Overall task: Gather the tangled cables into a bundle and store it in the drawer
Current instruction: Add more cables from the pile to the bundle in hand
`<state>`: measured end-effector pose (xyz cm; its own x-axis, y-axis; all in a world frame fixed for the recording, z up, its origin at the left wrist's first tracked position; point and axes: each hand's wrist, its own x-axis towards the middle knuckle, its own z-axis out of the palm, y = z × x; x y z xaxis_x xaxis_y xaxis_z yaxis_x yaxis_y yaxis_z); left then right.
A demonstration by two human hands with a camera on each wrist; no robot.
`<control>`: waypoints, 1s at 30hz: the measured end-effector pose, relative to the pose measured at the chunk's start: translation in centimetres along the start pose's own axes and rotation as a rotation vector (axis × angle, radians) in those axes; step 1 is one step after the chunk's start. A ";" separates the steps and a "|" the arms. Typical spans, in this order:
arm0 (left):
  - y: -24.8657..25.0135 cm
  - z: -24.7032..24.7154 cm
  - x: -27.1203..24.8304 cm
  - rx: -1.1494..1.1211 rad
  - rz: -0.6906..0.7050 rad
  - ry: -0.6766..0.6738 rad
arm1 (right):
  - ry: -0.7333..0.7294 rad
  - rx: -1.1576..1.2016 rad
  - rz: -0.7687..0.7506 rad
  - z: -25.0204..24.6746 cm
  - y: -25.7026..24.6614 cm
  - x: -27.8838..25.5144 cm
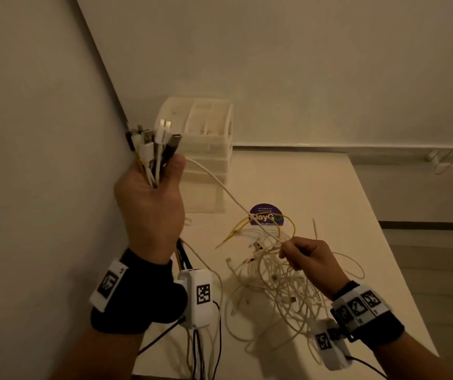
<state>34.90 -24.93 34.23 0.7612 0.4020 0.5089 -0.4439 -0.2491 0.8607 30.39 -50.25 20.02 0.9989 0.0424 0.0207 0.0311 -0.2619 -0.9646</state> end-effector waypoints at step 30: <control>2.4 2.3 -1.9 -0.110 -0.027 -0.170 | -0.044 0.037 -0.131 -0.2 -2.7 1.3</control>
<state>33.49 -28.27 35.35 0.8384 0.2500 0.4844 -0.4641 -0.1386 0.8749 31.65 -49.73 22.69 0.9839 0.1158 0.1361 0.1587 -0.2158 -0.9635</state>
